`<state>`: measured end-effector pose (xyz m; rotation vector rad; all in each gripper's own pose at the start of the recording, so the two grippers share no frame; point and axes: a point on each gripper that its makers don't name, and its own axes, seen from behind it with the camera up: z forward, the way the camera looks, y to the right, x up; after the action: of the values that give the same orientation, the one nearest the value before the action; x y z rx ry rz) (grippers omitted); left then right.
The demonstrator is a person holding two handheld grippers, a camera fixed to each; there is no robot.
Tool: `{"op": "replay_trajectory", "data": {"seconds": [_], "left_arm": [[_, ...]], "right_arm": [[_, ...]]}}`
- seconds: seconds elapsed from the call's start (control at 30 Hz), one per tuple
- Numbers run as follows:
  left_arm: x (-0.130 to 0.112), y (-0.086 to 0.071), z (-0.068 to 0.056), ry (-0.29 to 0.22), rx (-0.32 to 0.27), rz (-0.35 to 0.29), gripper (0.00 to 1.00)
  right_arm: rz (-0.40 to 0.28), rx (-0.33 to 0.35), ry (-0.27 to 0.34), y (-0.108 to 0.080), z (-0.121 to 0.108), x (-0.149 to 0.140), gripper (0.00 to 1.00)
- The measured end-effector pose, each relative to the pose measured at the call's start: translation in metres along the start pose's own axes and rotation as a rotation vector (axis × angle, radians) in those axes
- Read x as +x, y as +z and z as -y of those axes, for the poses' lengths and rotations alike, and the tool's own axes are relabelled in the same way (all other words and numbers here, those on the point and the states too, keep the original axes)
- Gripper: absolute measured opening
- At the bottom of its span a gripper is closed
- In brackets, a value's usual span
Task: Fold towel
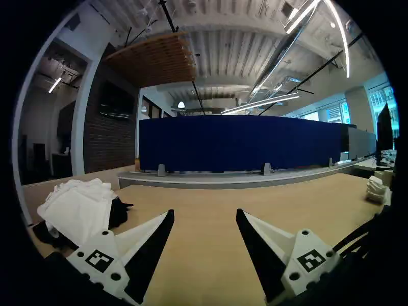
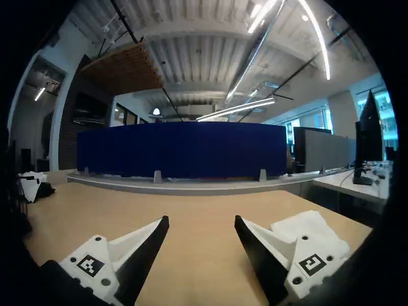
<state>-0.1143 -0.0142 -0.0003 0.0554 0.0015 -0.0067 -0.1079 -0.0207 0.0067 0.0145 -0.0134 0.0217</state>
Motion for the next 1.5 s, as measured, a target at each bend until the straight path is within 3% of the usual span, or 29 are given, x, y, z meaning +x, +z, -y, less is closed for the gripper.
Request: {"op": "replay_trajectory", "data": {"seconds": [1.5], "left_arm": [[0.0012, -0.0036, -0.0004, -0.001, 0.000, 0.000, 0.89]], "right_arm": [[0.000, -0.002, 0.000, -0.0024, -0.0001, -0.0004, 1.00]]}}
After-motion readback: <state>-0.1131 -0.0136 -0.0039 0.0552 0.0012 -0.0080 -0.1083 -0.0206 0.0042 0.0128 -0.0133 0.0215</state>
